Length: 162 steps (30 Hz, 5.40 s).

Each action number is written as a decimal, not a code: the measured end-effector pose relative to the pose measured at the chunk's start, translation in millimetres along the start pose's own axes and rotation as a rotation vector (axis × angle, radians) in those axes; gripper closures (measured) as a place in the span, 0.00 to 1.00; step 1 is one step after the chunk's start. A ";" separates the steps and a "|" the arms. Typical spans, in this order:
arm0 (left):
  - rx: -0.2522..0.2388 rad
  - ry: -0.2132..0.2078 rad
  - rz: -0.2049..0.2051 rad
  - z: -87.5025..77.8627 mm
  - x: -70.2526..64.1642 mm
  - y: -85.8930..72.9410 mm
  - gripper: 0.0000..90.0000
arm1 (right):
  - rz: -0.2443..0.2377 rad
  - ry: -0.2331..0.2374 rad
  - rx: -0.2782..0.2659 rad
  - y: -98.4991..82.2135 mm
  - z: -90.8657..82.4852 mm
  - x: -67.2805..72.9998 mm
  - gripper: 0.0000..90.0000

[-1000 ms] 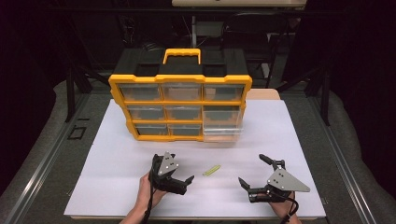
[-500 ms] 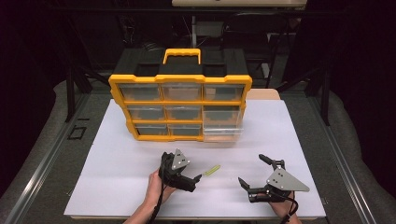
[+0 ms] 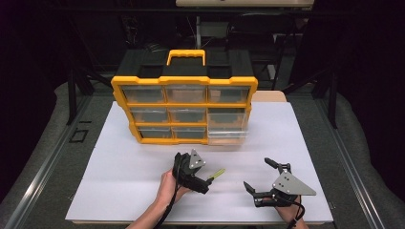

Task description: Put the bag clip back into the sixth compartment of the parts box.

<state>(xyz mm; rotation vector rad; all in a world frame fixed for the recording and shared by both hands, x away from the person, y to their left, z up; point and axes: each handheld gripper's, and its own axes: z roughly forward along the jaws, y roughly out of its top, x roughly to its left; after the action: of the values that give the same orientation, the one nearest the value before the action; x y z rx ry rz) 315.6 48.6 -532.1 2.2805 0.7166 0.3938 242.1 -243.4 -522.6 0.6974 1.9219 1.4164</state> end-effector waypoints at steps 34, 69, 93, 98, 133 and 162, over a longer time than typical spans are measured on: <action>0.118 -0.082 0.000 36.8 -22.0 14.8 0.84 | -0.013 0.010 0.013 0.3 2.4 2.9 0.02; 0.104 -0.111 -0.002 1.7 1.2 9.2 0.89 | 0.007 0.010 0.017 -1.4 3.5 -1.2 0.02; 0.153 -0.085 -0.001 -22.5 28.1 -2.3 0.89 | 0.006 0.029 0.011 -1.1 5.4 -2.0 0.02; 0.174 -0.083 0.011 -25.5 30.2 -3.2 0.89 | 0.009 0.029 0.010 -0.6 6.2 -1.6 0.02; 0.306 -0.087 0.058 -57.1 76.7 -1.6 0.89 | 0.004 0.060 0.020 0.9 16.3 -0.4 0.02; 0.368 -0.109 0.133 -67.3 98.2 29.0 0.89 | -0.001 0.072 0.030 1.6 18.3 0.3 0.02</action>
<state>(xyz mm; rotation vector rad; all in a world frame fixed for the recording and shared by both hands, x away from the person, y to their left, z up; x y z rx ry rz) 374.0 125.7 -456.9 2.6832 0.6233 0.2083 255.9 -231.4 -525.0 0.6680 2.0017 1.4329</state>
